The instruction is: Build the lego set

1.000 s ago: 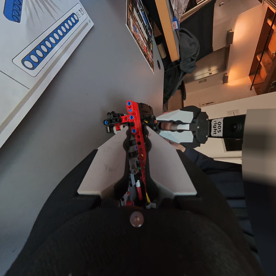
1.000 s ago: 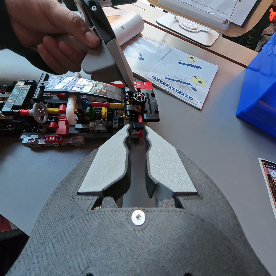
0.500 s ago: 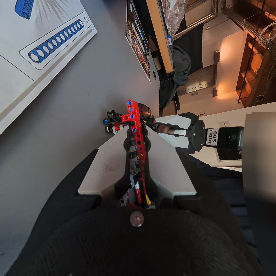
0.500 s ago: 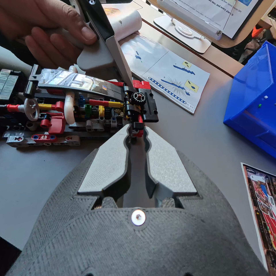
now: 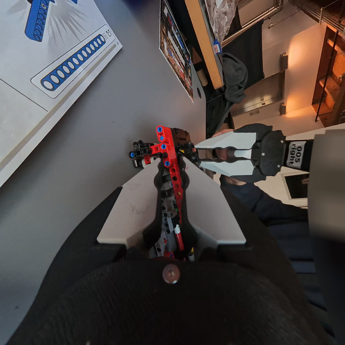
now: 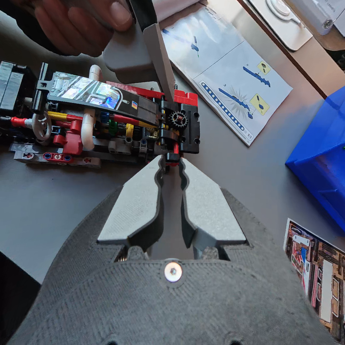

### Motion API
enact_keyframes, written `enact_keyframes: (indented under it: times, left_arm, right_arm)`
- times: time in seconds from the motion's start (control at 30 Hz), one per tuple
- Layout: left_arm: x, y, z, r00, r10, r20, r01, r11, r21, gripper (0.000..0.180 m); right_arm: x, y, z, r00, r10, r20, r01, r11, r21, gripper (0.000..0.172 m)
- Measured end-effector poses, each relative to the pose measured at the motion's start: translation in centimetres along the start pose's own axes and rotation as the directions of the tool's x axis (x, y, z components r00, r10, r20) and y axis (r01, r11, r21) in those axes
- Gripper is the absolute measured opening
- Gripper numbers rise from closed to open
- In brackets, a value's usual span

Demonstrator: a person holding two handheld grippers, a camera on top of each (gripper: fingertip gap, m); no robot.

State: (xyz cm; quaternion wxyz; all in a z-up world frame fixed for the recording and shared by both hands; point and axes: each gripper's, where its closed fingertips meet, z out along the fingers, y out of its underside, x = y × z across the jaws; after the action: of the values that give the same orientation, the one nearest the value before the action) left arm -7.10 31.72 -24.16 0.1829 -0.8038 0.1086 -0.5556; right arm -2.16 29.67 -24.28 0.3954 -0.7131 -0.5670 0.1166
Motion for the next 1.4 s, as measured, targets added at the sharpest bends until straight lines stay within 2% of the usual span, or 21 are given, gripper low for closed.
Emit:
enact_keyframes:
  times: [0.2, 0.27, 0.37, 0.47, 0.53, 0.73, 0.87, 1.0, 1.17, 1.4]
  left_arm:
    - [-0.05, -0.09, -0.04, 1.0, 0.0, -0.008, 0.0, 1.0, 0.013, 0.014]
    - [-0.07, -0.12, -0.07, 1.0, -0.002, -0.012, 0.002, 1.0, 0.02, 0.014]
    - [-0.06, -0.15, -0.08, 1.0, -0.006, -0.02, 0.007, 1.0, 0.028, 0.014]
    - [-0.07, -0.19, -0.09, 1.0, -0.009, -0.026, 0.009, 0.999, 0.033, 0.013]
    - [-0.11, -0.24, -0.14, 0.999, -0.013, -0.033, 0.014, 0.999, 0.039, 0.013]
    - [-0.13, -0.29, -0.14, 0.999, -0.01, -0.038, 0.012, 0.999, 0.048, 0.013]
    - [-0.17, -0.33, -0.16, 1.0, -0.003, -0.026, 0.004, 0.999, 0.051, 0.013]
    - [-0.27, -0.37, -0.36, 1.0, -0.005, -0.024, 0.007, 0.998, 0.056, 0.013]
    - [-0.39, -0.45, -0.53, 1.0, -0.003, -0.014, 0.004, 0.998, 0.061, 0.013]
    - [-0.5, -0.59, -0.62, 1.0, -0.005, -0.01, 0.006, 0.998, 0.069, 0.013]
  right_arm:
    - [0.14, -0.16, 0.11, 0.981, -0.168, -0.098, 0.176, 0.981, 0.077, 0.011]
    - [0.14, -0.15, 0.2, 0.993, -0.101, -0.057, 0.107, 0.988, 0.11, 0.012]
    - [0.09, -0.18, 0.23, 0.986, 0.105, 0.13, -0.125, 0.98, 0.154, 0.012]
    - [0.15, -0.09, 0.37, 0.963, 0.158, 0.219, -0.199, 0.963, 0.18, 0.012]
    - [0.29, -0.17, 0.44, 0.973, 0.115, 0.198, -0.153, 0.97, 0.187, 0.012]
    - [0.42, -0.22, 0.37, 0.993, -0.117, -0.024, 0.119, 0.981, 0.15, 0.011]
    - [0.42, -0.2, 0.45, 0.991, -0.131, -0.04, 0.134, 0.987, 0.092, 0.011]
    - [0.47, -0.34, 0.57, 0.992, -0.128, 0.012, 0.127, 0.991, 0.042, 0.012]
    - [0.55, -0.47, 0.73, 0.985, -0.168, 0.029, 0.167, 0.985, 0.032, 0.011]
    - [0.68, -0.53, 0.94, 0.988, -0.149, 0.047, 0.148, 0.989, 0.028, 0.011]
